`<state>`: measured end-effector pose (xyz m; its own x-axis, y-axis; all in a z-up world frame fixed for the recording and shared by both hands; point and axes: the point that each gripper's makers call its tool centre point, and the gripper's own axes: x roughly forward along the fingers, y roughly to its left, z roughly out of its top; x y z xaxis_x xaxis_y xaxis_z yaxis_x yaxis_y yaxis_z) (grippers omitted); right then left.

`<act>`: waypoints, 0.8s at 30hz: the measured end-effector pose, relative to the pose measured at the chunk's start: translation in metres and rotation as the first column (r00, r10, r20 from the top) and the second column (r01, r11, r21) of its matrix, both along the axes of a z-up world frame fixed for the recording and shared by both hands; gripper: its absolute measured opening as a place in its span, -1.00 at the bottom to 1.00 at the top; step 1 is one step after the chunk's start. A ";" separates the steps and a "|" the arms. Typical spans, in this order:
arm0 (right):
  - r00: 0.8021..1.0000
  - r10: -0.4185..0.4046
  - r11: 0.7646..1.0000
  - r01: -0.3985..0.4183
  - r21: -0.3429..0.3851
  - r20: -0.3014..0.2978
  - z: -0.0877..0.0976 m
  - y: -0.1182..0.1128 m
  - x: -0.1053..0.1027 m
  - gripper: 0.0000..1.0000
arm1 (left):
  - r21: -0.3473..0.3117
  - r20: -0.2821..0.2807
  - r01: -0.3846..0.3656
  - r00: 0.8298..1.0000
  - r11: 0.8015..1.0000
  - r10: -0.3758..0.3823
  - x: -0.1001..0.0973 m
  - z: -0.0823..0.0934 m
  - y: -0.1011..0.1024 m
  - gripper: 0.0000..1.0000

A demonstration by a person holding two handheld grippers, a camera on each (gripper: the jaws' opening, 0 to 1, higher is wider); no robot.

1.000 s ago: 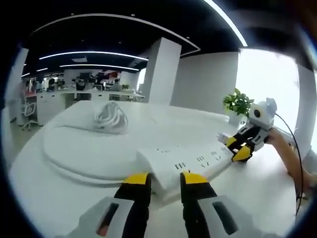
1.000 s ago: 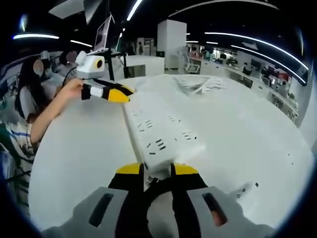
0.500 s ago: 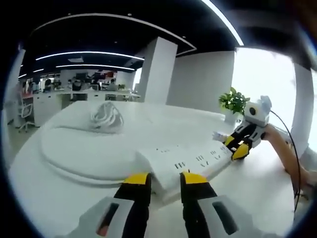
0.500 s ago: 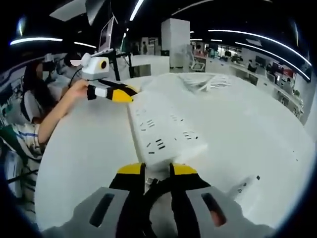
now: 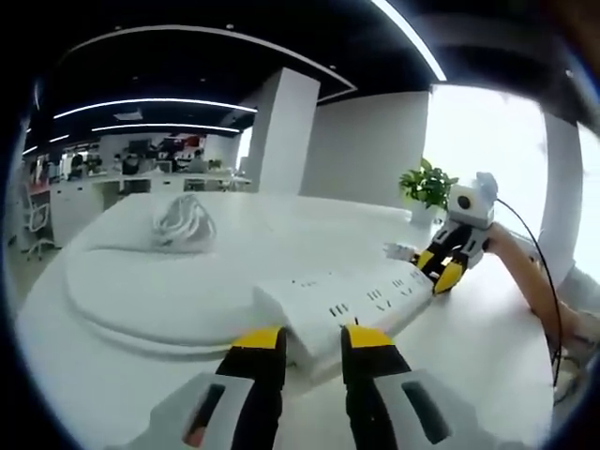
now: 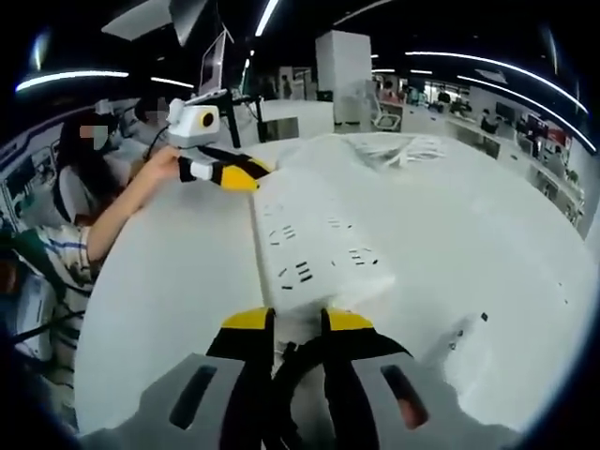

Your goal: Straighten the power strip on the desk, plug the charger into it

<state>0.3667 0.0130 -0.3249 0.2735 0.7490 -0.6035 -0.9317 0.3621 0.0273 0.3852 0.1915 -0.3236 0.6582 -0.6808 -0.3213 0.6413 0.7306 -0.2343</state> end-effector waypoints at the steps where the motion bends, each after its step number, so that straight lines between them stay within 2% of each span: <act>1: 1.000 0.000 1.000 0.000 -0.002 0.000 0.000 -0.001 0.001 -0.60 | 0.002 0.002 0.004 1.000 1.000 -0.004 -0.001 0.000 -0.001 -0.54; 21: 1.000 -0.028 0.999 0.028 -0.015 -0.007 0.003 -0.019 0.006 -0.59 | 0.051 0.031 0.106 0.994 0.993 -0.107 -0.019 -0.002 -0.018 -0.53; 24: 0.999 -0.032 0.999 0.032 -0.015 -0.002 0.003 -0.021 0.008 -0.59 | 0.075 0.040 0.124 0.991 0.989 -0.127 -0.021 -0.003 -0.019 -0.53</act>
